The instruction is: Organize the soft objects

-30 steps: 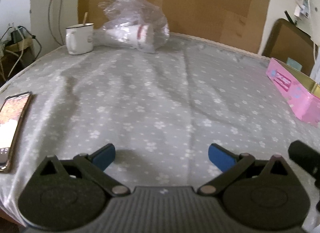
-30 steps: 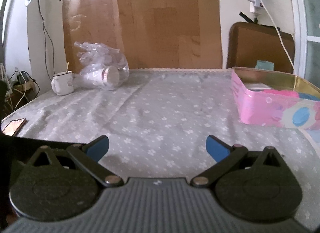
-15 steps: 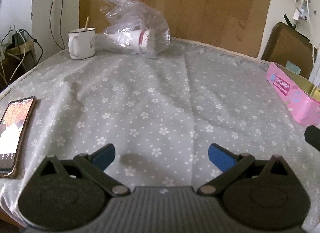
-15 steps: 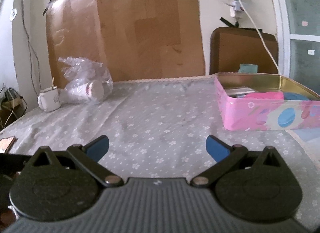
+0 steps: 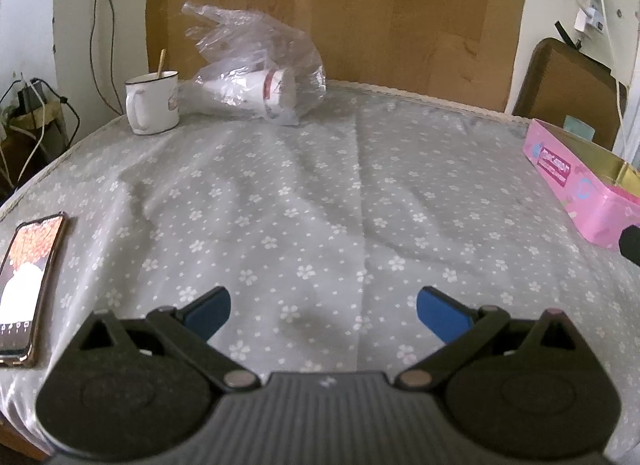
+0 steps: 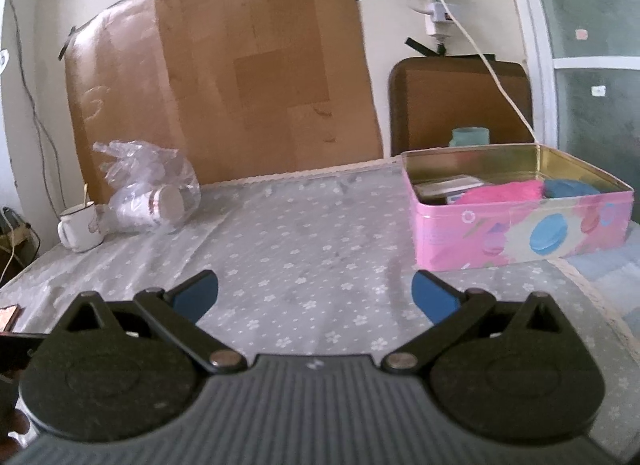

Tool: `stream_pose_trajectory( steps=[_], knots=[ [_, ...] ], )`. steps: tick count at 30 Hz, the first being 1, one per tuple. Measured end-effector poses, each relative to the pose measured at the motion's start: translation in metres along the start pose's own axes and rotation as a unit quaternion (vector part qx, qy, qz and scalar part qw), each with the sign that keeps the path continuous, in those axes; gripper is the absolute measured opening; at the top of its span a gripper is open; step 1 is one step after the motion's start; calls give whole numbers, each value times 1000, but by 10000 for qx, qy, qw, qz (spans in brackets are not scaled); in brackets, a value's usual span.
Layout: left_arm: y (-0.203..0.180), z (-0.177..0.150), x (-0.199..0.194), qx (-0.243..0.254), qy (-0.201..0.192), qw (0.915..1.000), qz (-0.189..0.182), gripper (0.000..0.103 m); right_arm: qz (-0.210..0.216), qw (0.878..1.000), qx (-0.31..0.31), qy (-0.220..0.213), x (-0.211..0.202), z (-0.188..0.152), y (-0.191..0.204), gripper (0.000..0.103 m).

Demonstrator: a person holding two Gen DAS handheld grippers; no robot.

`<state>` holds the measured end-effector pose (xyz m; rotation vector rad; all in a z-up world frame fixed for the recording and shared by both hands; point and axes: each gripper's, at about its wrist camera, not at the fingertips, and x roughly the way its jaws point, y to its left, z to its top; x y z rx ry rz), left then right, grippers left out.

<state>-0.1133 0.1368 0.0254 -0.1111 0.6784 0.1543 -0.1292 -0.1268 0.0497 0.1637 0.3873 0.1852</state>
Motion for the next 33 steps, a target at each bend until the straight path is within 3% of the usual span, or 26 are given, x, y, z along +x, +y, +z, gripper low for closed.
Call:
stream_pose_trajectory(
  steps=[9,14,22,33],
  knots=[
    [-22,5,3,225,45,9997,-28,103,-139,9995,281,-33,1,4,-24,103],
    [-65,14,-2,733,-105,9971,-200,103,-282,9984,486,-89,-1,7,-43,103],
    [-145,32,-8,1417,-285,9863,-790,103,-792,9933,750,-378,-21,10,-83,103],
    [-250,49,-18,2134,-577,9650,-1411,103,-1518,9795,1000,-863,-55,19,-139,103]
  ],
)
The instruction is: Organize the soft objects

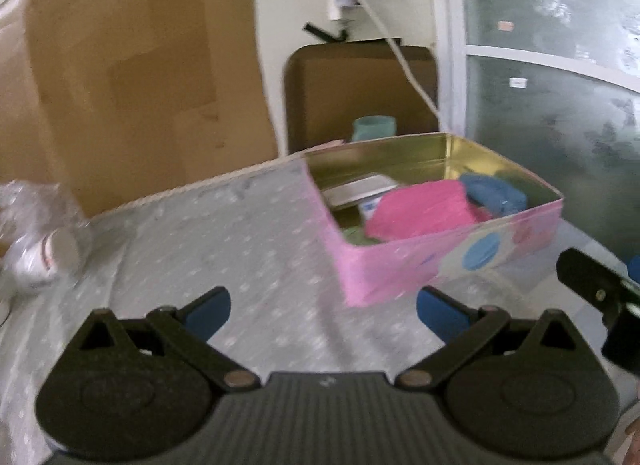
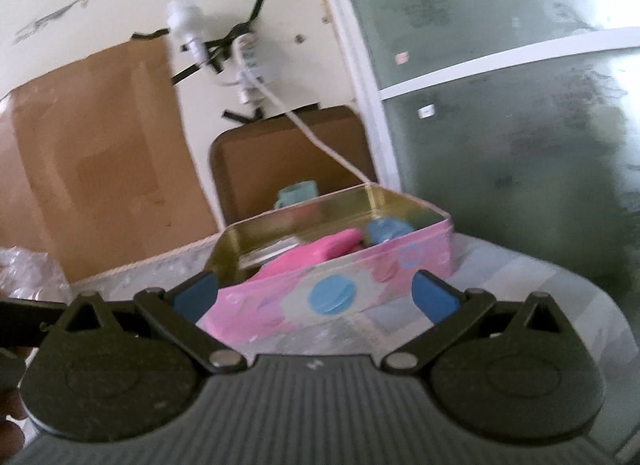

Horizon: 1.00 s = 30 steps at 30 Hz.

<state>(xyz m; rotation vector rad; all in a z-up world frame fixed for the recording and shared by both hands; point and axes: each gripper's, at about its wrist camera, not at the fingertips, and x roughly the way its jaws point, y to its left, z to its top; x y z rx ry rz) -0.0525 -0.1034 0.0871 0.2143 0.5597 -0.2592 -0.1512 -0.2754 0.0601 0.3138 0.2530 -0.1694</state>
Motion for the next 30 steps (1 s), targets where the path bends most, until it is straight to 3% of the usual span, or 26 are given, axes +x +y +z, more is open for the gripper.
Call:
stream_pose_trajectory(
  steps=[13,30],
  knots=[
    [-53,24,28,447,227,9972,-554,103,-318,9991,155,-240,2,9,-30,103],
    [-74,24,41,589,475,9933,-872,103,-550,9970,492,-249,2,9,-52,103]
  ],
)
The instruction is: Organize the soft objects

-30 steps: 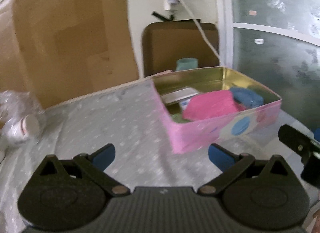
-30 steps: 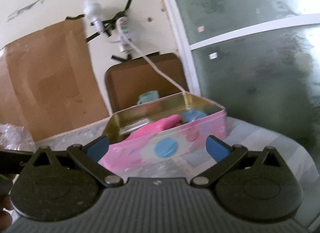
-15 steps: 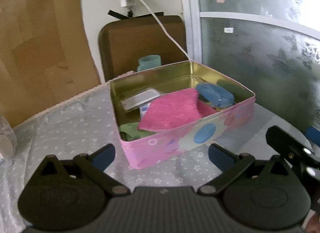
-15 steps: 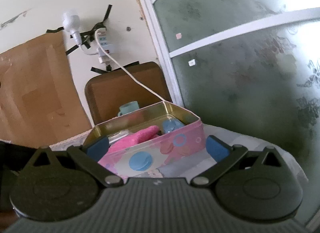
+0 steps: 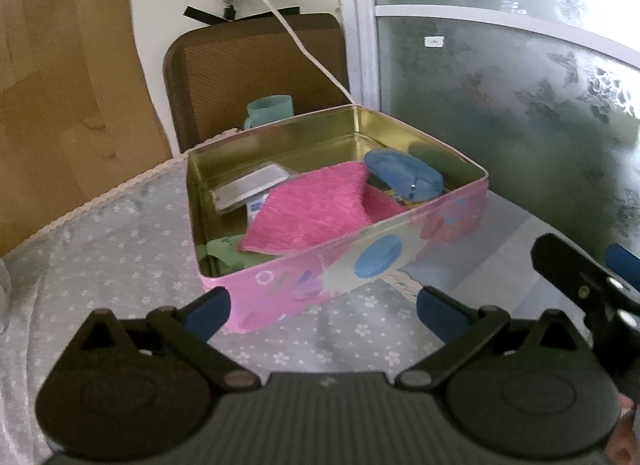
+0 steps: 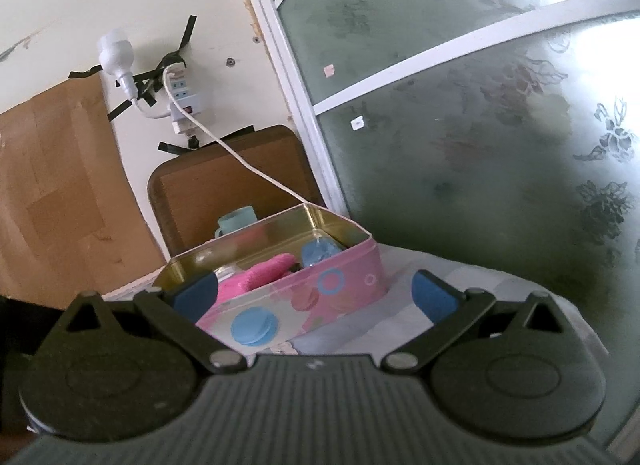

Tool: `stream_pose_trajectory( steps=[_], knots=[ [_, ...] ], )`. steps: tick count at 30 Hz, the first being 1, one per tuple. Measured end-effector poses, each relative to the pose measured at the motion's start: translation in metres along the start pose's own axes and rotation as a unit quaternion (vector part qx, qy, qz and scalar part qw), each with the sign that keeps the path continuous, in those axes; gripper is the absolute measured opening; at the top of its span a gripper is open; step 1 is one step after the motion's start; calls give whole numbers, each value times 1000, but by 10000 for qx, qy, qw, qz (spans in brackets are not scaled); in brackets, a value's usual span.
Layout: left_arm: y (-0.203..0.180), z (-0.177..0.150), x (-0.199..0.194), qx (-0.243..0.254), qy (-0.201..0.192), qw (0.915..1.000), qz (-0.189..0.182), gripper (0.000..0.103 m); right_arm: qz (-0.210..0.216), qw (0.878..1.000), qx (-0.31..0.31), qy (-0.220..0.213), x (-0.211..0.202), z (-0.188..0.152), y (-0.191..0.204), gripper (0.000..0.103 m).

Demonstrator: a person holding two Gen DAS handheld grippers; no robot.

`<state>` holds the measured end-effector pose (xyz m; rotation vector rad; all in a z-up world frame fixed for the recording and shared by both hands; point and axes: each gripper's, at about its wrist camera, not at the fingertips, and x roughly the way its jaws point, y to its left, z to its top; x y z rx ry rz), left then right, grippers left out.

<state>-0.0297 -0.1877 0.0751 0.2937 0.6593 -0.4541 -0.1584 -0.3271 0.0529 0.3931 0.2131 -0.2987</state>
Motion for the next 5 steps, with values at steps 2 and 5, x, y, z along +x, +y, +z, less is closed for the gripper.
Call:
stream_pose_trajectory(
  steps=[2,5],
  knots=[
    [0,-1,-2,14,-50,10000,6,103,-6,10000,16,-10,-2,0,-1,103],
    [1,-1,-4,-1,-62,10000,-38,103,-21,10000,6,-31,-4,-1,0,103]
  ],
)
